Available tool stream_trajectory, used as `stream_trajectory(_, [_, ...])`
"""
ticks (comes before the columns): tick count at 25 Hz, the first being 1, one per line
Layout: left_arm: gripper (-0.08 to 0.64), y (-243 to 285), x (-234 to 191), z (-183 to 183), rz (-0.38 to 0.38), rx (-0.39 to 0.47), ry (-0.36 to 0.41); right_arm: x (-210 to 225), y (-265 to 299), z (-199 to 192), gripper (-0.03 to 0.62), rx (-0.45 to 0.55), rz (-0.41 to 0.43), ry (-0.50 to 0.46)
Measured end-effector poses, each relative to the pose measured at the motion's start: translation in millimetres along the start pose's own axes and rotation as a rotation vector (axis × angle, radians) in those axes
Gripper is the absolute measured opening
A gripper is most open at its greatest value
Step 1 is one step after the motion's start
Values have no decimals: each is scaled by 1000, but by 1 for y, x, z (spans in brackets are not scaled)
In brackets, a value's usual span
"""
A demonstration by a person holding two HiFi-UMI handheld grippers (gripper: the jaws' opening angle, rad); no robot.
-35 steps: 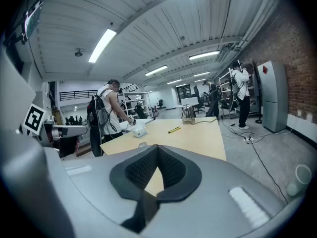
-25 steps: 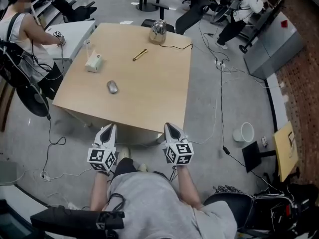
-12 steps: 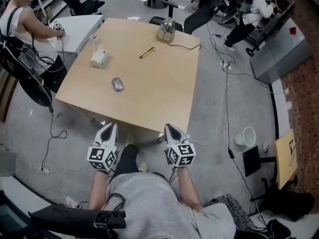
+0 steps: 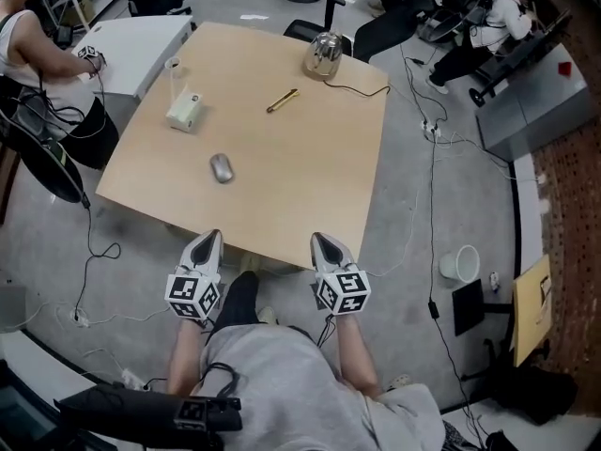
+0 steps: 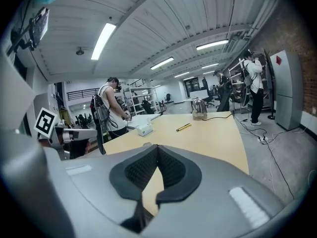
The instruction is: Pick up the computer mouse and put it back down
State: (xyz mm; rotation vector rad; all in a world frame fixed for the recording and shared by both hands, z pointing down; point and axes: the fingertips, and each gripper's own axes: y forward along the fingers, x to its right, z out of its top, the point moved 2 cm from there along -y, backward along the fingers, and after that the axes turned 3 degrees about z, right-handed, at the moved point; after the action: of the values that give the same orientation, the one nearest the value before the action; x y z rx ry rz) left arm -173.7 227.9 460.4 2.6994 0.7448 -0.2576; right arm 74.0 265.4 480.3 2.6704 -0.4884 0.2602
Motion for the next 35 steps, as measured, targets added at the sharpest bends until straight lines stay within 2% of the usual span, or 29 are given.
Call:
stream_trajectory(7, [20, 51, -31, 25, -25, -15, -34, 11, 59, 26, 6, -36, 4, 11])
stream_trajectory(14, [20, 95, -68, 41, -27, -45, -20, 18, 116, 49, 6, -57, -6, 9])
stream_trajectory(26, [20, 141, -124, 30, 11, -120, -76, 24, 187, 64, 6, -107, -25, 2])
stream_trajectory(35, [20, 160, -134, 20, -10, -158, -108, 23, 207, 61, 6, -134, -37, 14])
